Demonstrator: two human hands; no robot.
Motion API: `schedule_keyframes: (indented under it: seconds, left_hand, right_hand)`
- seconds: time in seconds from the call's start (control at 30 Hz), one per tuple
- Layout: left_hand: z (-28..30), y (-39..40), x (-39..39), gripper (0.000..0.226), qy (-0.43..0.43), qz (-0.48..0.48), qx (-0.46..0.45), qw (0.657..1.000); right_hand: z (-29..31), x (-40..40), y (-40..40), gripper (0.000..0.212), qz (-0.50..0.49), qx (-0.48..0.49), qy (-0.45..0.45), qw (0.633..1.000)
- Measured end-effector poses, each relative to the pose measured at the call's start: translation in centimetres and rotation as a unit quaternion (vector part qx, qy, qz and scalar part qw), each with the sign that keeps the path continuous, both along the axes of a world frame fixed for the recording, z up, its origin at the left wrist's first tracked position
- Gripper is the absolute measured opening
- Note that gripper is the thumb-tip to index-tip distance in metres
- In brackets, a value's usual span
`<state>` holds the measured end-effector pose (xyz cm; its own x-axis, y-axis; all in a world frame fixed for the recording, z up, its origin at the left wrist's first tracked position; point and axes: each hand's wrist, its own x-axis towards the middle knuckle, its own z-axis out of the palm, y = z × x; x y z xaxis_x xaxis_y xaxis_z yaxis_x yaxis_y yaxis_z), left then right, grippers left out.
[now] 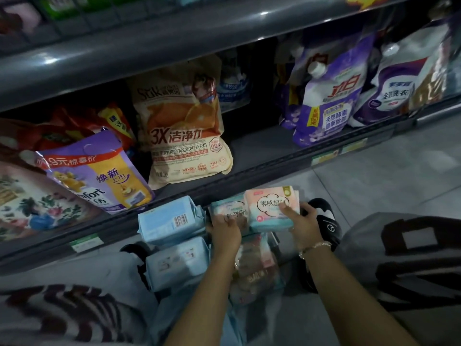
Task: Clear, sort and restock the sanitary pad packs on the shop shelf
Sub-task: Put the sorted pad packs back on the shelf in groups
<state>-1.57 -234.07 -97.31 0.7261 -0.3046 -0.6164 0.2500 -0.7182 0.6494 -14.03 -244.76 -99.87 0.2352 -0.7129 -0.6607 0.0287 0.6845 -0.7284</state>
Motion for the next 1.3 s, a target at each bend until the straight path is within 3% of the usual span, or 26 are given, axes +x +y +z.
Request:
schedule_keyframes:
  seconds: [0.13,0.23,0.4,0.5,0.7,0.9,0.97,1.03,1.1,1.23,1.3]
  left_hand:
    - [-1.0,-0.5,0.6,0.036,0.019,0.028,0.013,0.999]
    - [-1.8,-1.2,1.5,0.042,0.052,0.059,0.031,0.996]
    - [-2.1,-1.5,2.0,0.050,0.100,0.088,0.038,0.990]
    - [-2.1,-1.3,2.1,0.048,0.118,0.117,0.003,0.986]
    - [-0.9,-1.6,1.6,0.014,0.081,0.094,-0.129,0.984]
    - [4.0,-2.7,0.6,0.041,0.111,0.145,-0.324,0.928]
    - [6.3,-2.7,0.9,0.055,0.106,0.156,-0.366,0.911]
    - [9.0,-2.7,1.6,0.064,0.102,0.168,-0.385,0.902]
    - [12.3,-2.5,2.3,0.060,0.108,0.179,-0.403,0.891]
    - [18.2,-2.2,2.9,0.020,0.169,0.150,-0.406,0.886]
    - [20.9,-2.2,2.5,0.025,0.219,0.132,-0.411,0.875]
  right_hand:
    - [-0.7,0.6,-0.8,0.043,0.043,0.024,-0.004,0.999]
    - [-0.9,1.4,-1.1,0.032,0.077,0.047,0.001,0.996]
    - [-1.9,2.0,-0.8,0.033,0.123,0.075,-0.009,0.989]
    - [-1.9,1.4,-0.8,0.011,0.126,0.077,-0.003,0.989]
    - [-0.2,-0.6,-1.7,0.022,0.104,0.086,-0.031,0.990]
    - [4.8,-1.7,-2.0,0.039,0.118,0.033,-0.081,0.989]
    - [7.6,-2.1,-2.1,0.058,0.123,-0.008,-0.106,0.987]
    - [10.2,-2.9,-2.6,0.058,0.107,-0.037,-0.131,0.985]
    - [12.9,-3.5,-3.2,0.048,0.105,-0.078,-0.105,0.986]
    - [18.8,-3.6,-4.1,0.065,0.087,-0.181,-0.112,0.973]
    - [22.8,-2.7,-3.8,0.056,0.095,-0.182,-0.159,0.966]
